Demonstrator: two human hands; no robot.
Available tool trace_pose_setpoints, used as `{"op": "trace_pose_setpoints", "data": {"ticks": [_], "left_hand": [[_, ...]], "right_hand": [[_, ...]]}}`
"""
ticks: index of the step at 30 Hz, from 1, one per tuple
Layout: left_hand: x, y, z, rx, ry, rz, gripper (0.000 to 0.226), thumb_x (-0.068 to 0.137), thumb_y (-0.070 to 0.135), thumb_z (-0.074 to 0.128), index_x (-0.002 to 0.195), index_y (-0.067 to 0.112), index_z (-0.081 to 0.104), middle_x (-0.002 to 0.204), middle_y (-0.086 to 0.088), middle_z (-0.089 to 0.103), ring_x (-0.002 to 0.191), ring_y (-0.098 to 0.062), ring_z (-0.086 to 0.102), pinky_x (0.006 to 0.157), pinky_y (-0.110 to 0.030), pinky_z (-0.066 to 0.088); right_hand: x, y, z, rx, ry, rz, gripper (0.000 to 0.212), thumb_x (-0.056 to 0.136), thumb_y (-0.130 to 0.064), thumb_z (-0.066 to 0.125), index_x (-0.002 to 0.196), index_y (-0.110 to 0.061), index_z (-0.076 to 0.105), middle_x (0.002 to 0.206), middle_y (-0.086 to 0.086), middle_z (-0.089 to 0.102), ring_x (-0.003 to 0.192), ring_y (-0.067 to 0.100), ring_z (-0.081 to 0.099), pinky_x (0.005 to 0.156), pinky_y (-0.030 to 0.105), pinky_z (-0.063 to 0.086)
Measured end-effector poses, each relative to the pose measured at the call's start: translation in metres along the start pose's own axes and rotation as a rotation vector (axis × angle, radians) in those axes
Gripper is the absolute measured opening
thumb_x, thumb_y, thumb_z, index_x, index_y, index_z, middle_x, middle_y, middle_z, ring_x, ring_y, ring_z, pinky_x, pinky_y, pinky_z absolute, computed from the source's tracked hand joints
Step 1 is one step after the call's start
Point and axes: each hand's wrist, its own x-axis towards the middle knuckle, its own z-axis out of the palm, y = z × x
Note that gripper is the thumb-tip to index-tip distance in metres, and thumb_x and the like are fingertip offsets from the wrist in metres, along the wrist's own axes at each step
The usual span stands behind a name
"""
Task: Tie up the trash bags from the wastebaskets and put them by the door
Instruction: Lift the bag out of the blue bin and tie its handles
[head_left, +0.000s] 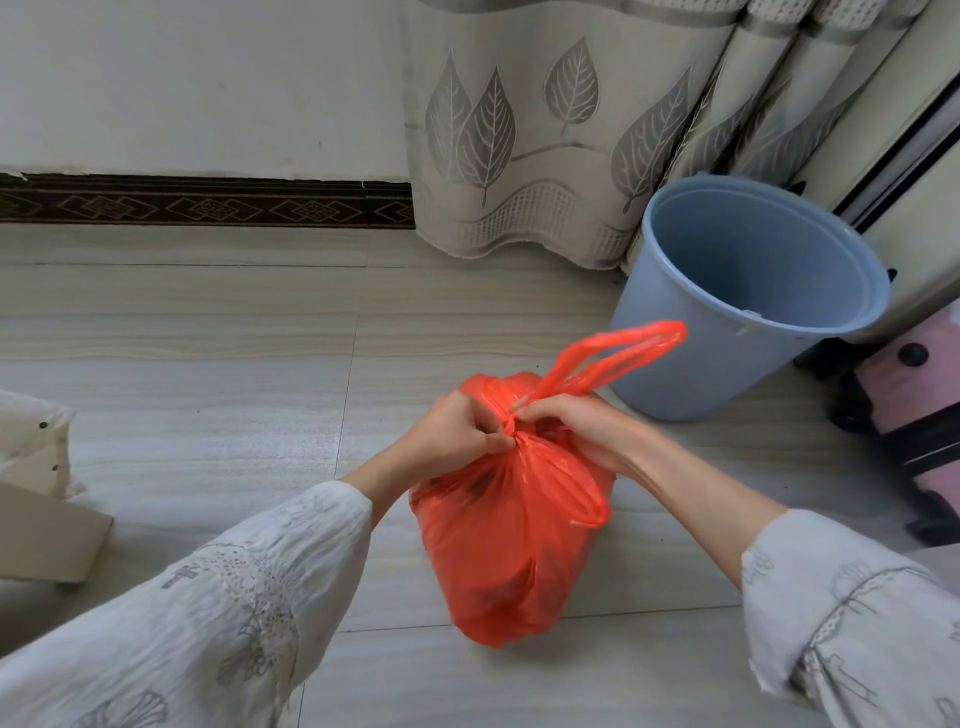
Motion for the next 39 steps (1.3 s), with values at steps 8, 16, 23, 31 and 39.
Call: {"op": "trace_pose_setpoints", "data": {"ticks": [8,16,23,31,39], "left_hand": [[0.002,-0.003,-0.004,-0.206,-0.009,-0.058,0.014,0.085,0.017,0.060,0.072,0.012,0.064,0.063,0.004,0.062,0.059,-0.007,0.054,0.063,-0.019,0.043],[0.008,-0.002,-0.001,-0.076,0.058,0.011,0.014,0.080,0.023,0.067,0.080,0.015,0.055,0.057,0.003,0.057,0.044,-0.003,0.052,0.053,-0.014,0.040],[0.003,0.015,0.003,0.338,0.085,0.234,0.025,0.093,0.029,0.043,0.091,0.008,0.057,0.097,-0.011,0.066,0.089,-0.030,0.057,0.073,-0.038,0.043],[0.004,0.040,0.007,0.413,0.106,0.318,0.021,0.086,0.018,0.046,0.075,0.003,0.057,0.083,-0.023,0.066,0.080,-0.039,0.057,0.061,-0.034,0.030],[0.003,0.049,0.009,0.451,-0.030,0.329,0.017,0.084,0.018,0.047,0.068,0.013,0.050,0.087,-0.021,0.066,0.081,-0.039,0.056,0.062,-0.031,0.029]], "right_hand": [[0.003,0.005,-0.001,0.073,0.003,-0.019,0.025,0.088,0.000,0.051,0.078,-0.019,0.064,0.076,0.001,0.063,0.072,0.011,0.057,0.074,0.024,0.046],[0.002,0.004,-0.001,0.041,0.020,-0.056,0.022,0.086,0.000,0.054,0.079,-0.016,0.067,0.075,0.001,0.066,0.071,0.011,0.061,0.074,0.023,0.048],[0.012,0.007,-0.016,-0.073,0.339,0.036,0.013,0.076,-0.022,0.073,0.066,-0.018,0.065,0.073,-0.001,0.066,0.069,0.013,0.060,0.073,0.028,0.048],[0.023,-0.001,-0.035,-0.169,0.562,0.011,0.018,0.074,-0.020,0.074,0.062,-0.020,0.061,0.093,0.011,0.071,0.092,0.027,0.066,0.092,0.046,0.051],[0.027,0.004,-0.045,-0.210,0.594,0.037,0.015,0.076,-0.019,0.073,0.070,-0.019,0.059,0.092,0.006,0.065,0.094,0.025,0.064,0.093,0.042,0.050]]}}
